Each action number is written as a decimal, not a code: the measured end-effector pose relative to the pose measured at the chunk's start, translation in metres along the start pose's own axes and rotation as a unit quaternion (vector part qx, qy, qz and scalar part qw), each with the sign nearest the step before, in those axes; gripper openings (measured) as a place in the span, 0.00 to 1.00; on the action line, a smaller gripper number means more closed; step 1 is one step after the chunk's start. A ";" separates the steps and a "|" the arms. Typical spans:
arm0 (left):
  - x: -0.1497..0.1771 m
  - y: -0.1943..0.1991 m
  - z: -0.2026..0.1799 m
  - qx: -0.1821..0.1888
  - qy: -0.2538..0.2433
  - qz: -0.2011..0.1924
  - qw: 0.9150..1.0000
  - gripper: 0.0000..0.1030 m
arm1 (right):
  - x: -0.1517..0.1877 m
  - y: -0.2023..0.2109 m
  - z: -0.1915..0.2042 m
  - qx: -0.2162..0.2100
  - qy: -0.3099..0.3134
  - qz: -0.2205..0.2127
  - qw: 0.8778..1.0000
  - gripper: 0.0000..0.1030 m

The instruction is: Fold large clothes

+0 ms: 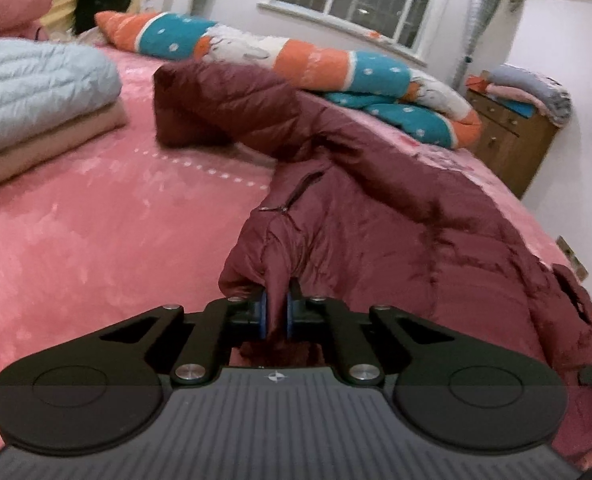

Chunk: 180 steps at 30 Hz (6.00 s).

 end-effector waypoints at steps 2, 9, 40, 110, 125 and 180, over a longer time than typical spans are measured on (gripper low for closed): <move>0.001 0.012 -0.006 0.008 -0.010 0.001 1.000 0.04 | -0.003 0.014 0.001 -0.004 0.003 -0.011 1.000 0.05; 0.015 0.062 -0.027 0.050 -0.057 0.007 0.997 0.04 | -0.008 0.067 0.000 -0.014 0.003 -0.046 0.999 0.03; 0.079 0.159 -0.033 0.027 -0.198 0.076 0.977 0.29 | 0.020 0.140 -0.026 0.069 0.006 -0.061 0.996 0.34; 0.060 -0.070 -0.183 0.059 -0.146 0.044 0.987 0.64 | -0.098 0.067 -0.277 0.335 -0.048 -0.177 0.924 0.00; 0.074 -0.072 -0.201 0.077 -0.164 0.051 0.982 0.68 | -0.068 0.129 -0.337 0.381 -0.141 -0.203 0.891 0.00; -0.121 -0.103 0.007 -0.012 0.155 -0.100 0.983 0.70 | -0.090 -0.228 0.097 -0.033 0.162 0.002 0.986 0.15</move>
Point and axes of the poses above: each gripper's, at about its wrist camera, not at the fingertips, and y roughly against the way its jaws point, z to its left, x to its underside, the point moved 5 cm from there along -y, roughly the way its jaws point, and after that the axes turned 15 degrees about y, right-handed, at the moved point
